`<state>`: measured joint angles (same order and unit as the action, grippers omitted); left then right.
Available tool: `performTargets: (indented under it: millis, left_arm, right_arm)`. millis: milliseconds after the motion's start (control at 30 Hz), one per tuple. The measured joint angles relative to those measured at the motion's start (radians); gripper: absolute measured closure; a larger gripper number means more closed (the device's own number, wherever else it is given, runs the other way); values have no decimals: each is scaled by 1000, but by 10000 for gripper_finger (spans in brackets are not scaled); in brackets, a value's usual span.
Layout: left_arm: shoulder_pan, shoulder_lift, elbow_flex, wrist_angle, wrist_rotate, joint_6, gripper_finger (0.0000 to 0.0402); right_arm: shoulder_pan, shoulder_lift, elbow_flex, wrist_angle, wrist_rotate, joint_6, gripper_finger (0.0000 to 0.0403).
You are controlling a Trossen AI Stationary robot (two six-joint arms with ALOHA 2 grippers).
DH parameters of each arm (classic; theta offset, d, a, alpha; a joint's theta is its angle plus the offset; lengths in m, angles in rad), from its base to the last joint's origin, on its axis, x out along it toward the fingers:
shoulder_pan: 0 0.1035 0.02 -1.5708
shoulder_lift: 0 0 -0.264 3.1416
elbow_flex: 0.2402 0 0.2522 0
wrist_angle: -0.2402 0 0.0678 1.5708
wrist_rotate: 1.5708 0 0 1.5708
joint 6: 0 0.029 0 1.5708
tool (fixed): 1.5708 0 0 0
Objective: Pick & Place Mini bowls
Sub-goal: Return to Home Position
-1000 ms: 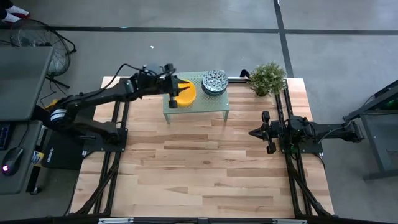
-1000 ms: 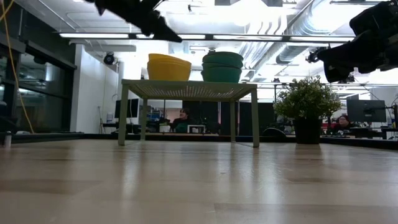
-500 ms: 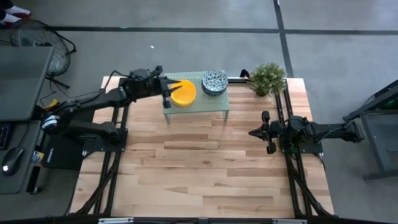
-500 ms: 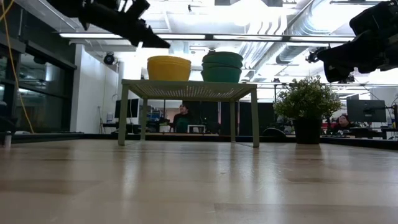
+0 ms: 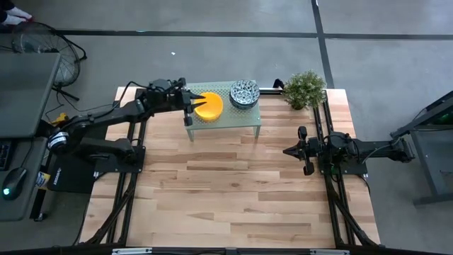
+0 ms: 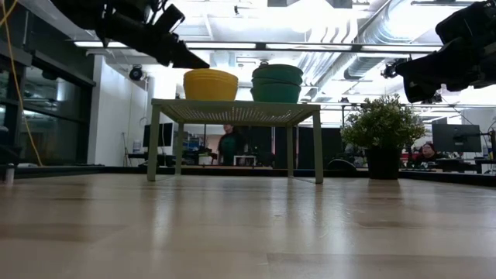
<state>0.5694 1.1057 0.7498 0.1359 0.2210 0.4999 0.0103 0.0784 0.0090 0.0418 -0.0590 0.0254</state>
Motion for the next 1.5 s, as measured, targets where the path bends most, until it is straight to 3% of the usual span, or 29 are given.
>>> performTargets:
  millis: [767, 933, 1167, 1500]
  left_arm:
    - [0, -40, -27, -43, 51, 20, 323]
    - [-12, -141, -65, 47, 70, -7, 323]
    - [-159, -250, -87, 55, -40, -7, 323]
    - [-425, -264, -120, 46, -256, -9, 323]
  right_arm:
    - [0, 0, 0, 0, 0, 0, 402]
    - [0, 0, 0, 0, 0, 0, 402]
    - [0, 0, 0, 0, 0, 0, 402]
    - [0, 0, 0, 0, -1, 0, 402]
